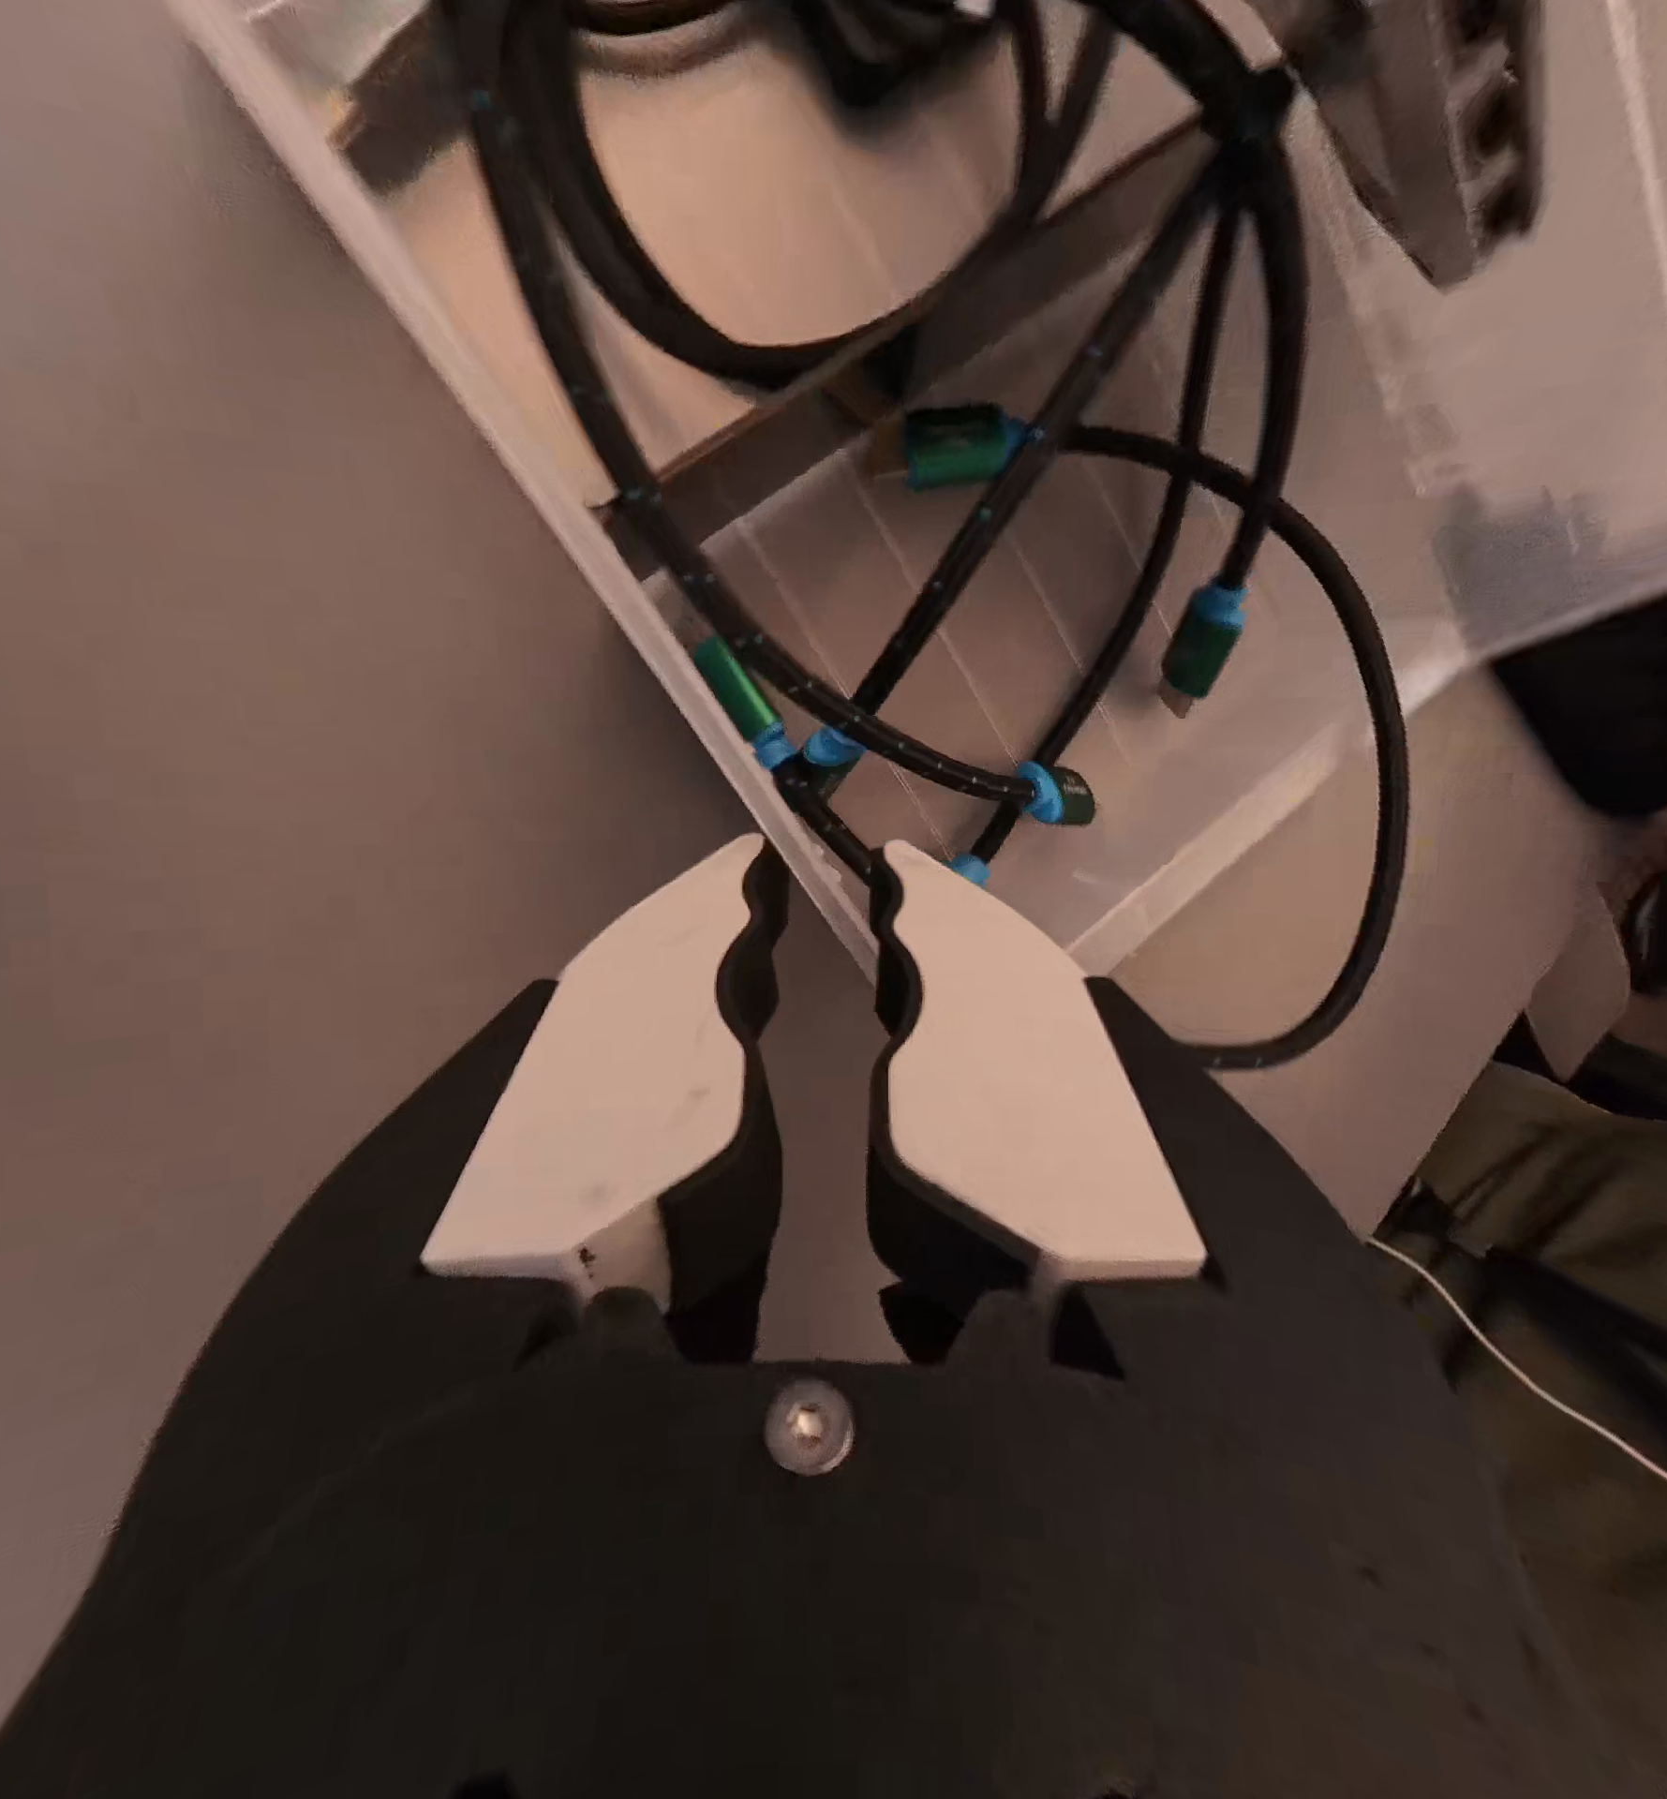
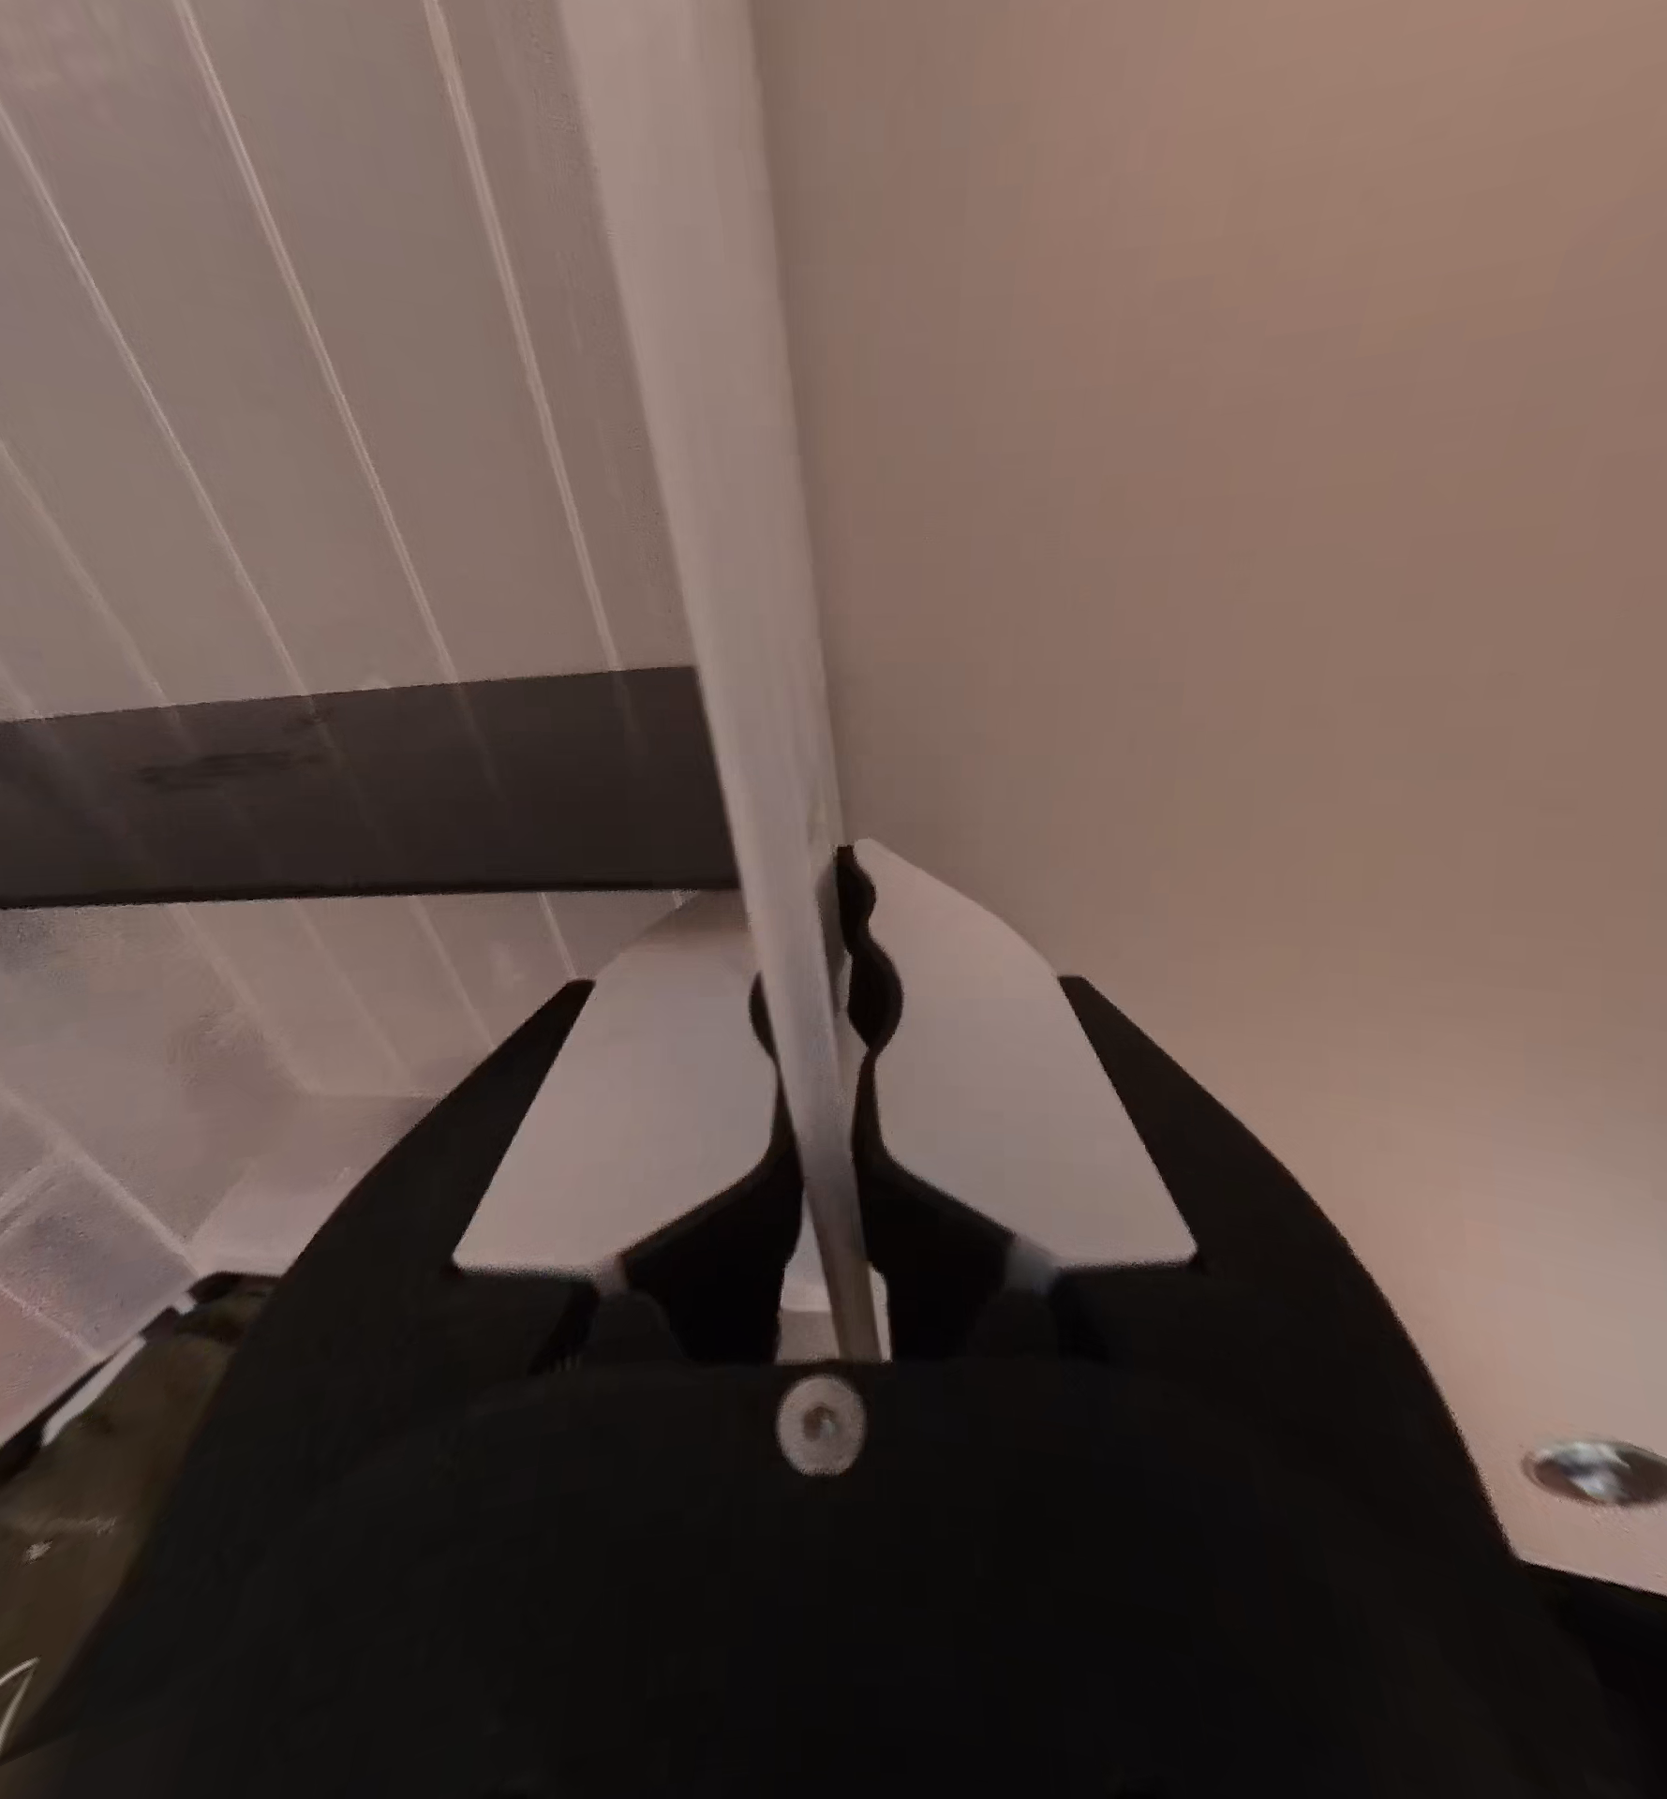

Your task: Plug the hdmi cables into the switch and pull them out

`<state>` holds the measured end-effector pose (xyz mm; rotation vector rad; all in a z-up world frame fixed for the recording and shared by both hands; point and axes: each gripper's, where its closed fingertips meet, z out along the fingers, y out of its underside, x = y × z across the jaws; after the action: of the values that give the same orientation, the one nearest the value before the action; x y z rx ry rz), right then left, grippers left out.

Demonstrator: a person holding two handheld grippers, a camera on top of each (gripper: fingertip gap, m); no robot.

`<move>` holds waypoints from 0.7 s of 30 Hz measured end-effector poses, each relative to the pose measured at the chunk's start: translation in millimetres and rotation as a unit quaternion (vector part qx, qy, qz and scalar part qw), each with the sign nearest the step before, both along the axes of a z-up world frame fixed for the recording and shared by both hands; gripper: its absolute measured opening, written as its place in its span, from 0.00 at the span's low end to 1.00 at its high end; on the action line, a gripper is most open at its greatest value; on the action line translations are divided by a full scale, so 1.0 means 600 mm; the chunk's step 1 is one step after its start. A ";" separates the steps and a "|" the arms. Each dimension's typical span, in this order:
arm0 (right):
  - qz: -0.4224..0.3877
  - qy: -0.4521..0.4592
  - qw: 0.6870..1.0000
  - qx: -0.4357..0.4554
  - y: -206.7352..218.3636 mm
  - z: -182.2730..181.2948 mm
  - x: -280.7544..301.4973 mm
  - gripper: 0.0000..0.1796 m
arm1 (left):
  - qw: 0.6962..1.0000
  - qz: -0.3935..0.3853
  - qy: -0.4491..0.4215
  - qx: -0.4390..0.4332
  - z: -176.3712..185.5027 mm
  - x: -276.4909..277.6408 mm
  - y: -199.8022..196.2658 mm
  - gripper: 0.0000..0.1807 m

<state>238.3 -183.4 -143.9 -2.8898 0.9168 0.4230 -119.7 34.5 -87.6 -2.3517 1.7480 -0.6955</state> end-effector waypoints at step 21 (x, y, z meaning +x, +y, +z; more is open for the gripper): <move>-0.046 -0.062 0.996 -0.053 -0.003 -0.005 0.061 0.02 | 0.925 0.379 0.009 -0.002 0.009 -0.456 0.252 0.04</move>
<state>275.1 -185.5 -146.7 -2.9123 1.0761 0.1901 -393.0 185.9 -82.2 -2.7232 0.6959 -0.5273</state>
